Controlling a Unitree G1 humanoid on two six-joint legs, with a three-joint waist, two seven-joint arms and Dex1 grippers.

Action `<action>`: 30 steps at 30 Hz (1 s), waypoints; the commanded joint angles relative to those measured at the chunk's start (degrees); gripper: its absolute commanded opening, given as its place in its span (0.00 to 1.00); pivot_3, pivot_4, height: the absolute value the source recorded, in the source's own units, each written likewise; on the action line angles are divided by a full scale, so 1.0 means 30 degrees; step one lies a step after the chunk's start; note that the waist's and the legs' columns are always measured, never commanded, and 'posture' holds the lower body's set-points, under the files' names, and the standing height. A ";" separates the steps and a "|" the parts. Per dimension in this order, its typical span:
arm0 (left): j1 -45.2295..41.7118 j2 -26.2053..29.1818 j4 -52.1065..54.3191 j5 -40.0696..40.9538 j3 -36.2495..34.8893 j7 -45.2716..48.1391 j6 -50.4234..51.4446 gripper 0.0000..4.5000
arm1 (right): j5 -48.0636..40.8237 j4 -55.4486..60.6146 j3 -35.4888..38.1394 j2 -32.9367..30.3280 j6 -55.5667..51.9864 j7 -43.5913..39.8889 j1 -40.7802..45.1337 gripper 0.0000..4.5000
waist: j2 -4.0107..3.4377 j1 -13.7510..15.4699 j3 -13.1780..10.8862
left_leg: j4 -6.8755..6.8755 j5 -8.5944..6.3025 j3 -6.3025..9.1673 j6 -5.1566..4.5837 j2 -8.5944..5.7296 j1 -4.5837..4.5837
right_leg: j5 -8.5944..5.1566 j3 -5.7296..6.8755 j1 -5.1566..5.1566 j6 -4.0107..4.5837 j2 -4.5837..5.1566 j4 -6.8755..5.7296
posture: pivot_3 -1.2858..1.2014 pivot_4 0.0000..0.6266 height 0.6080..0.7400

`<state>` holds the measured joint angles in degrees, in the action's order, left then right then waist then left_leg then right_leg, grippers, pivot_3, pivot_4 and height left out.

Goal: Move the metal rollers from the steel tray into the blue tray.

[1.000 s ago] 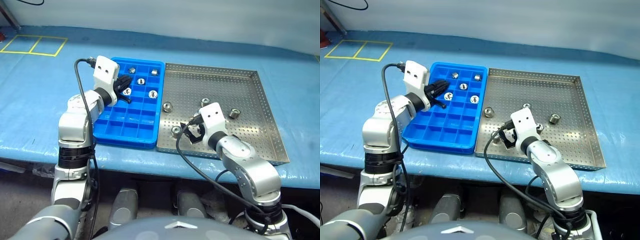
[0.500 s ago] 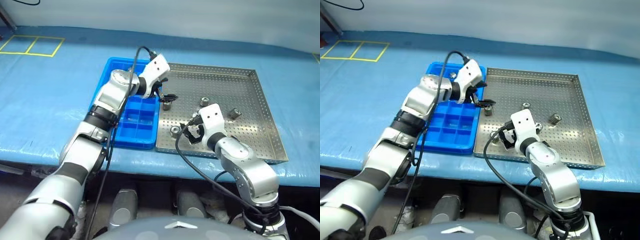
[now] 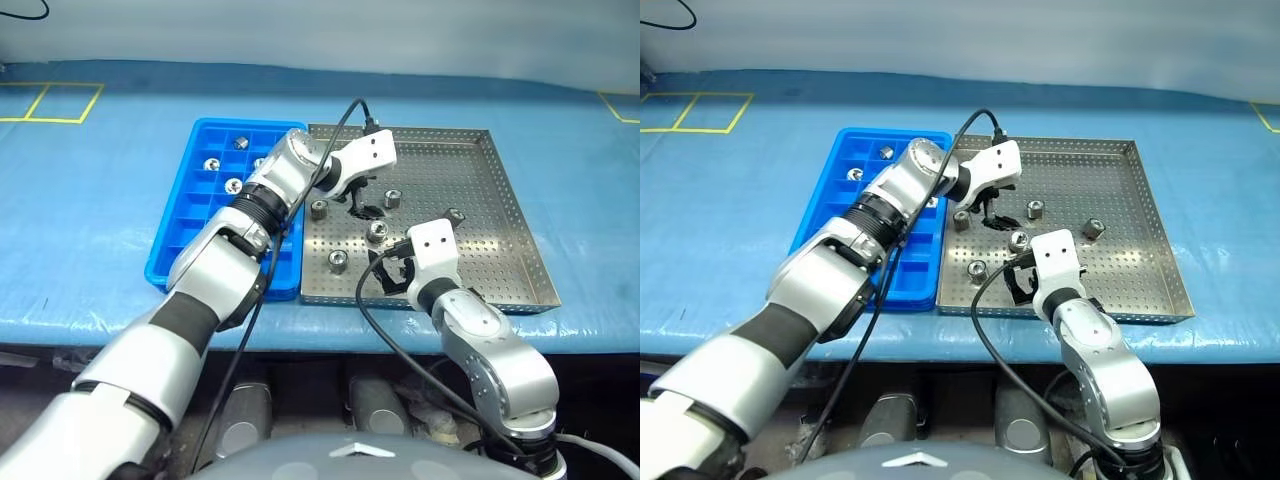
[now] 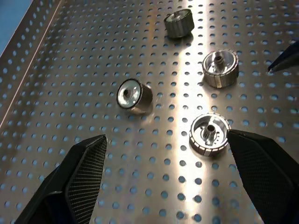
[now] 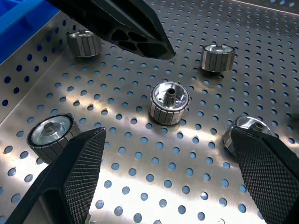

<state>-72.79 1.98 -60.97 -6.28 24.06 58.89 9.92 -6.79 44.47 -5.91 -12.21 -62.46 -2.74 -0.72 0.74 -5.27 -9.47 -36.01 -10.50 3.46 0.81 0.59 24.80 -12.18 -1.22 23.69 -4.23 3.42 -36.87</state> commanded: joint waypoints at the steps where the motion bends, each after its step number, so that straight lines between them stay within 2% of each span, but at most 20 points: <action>1: 0.0013 -0.0569 -0.0212 -0.0461 -0.0072 0.0136 -0.0604 1.00 | 0.0236 0.1075 0.0520 0.0051 0.0399 0.0207 -0.0111 1.00 | -0.0001 -0.0171 0.0000 | 0.0000 0.0000 -0.0003 0.0000 0.0001 0.0000 | 0.0001 -0.0003 0.0004 -0.0002 -0.0001 -0.0004 | 0.43 0.24 1.00; 13: 0.1725 -0.1630 -0.0856 -0.2230 0.0396 -0.1463 -0.0351 1.00 | 0.0429 0.1340 0.0639 -0.0009 0.0171 0.0144 -0.0258 1.00 | -0.0003 -0.0787 0.0000 | -0.0005 0.0000 -0.0006 0.0000 0.0000 -0.0018 | 0.0011 -0.0015 -0.0006 -0.0020 -0.0001 -0.0017 | 0.43 0.24 1.00; 17: 0.2056 -0.1891 -0.1165 -0.2683 0.0382 -0.2194 -0.0251 0.80 | 0.0441 0.1330 0.0640 -0.0047 0.0127 0.0119 -0.0189 1.00 | -0.0003 -0.0799 0.0000 | -0.0004 0.0000 -0.0006 0.0000 0.0000 -0.0022 | 0.0016 -0.0016 -0.0006 -0.0029 -0.0001 -0.0018 | 0.43 0.24 1.00; 22: 0.2121 -0.2000 -0.1375 -0.2778 0.0047 -0.2597 -0.0170 0.41 | 0.0432 0.1303 0.0692 -0.0056 0.0126 0.0104 -0.0185 1.00 | -0.0003 -0.0800 0.0000 | -0.0005 0.0000 -0.0007 0.0000 -0.0001 -0.0021 | 0.0027 -0.0016 -0.0008 -0.0048 -0.0001 -0.0015 | 0.43 0.24 1.00; 23: 0.2113 -0.1984 -0.1349 -0.2675 -0.0121 -0.2625 -0.0129 0.38 | 0.0436 0.1291 0.0699 -0.0060 0.0122 0.0104 -0.0182 1.00 | -0.0003 -0.0799 0.0000 | -0.0005 0.0000 -0.0006 0.0001 0.0000 -0.0019 | 0.0027 -0.0016 -0.0007 -0.0048 -0.0001 -0.0015 | 0.43 0.24 1.00; 30: 0.1862 -0.1430 -0.0187 -0.1741 -0.1693 -0.2691 0.0111 0.38 | 0.0403 0.1179 0.0699 -0.0100 0.0113 0.0025 -0.0058 1.00 | -0.0003 -0.0771 0.0000 | -0.0003 0.0000 -0.0006 0.0001 0.0000 -0.0019 | 0.0028 -0.0016 -0.0004 -0.0049 0.0000 -0.0018 | 0.44 0.24 1.00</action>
<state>-65.79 -2.69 -64.87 -13.12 21.03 51.07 10.05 -5.75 45.77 -4.47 -12.49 -62.62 -2.59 -1.44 0.73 -7.59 -9.47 -36.02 -10.50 3.45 0.81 0.59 24.74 -12.08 -1.27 23.68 -4.39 3.41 -36.93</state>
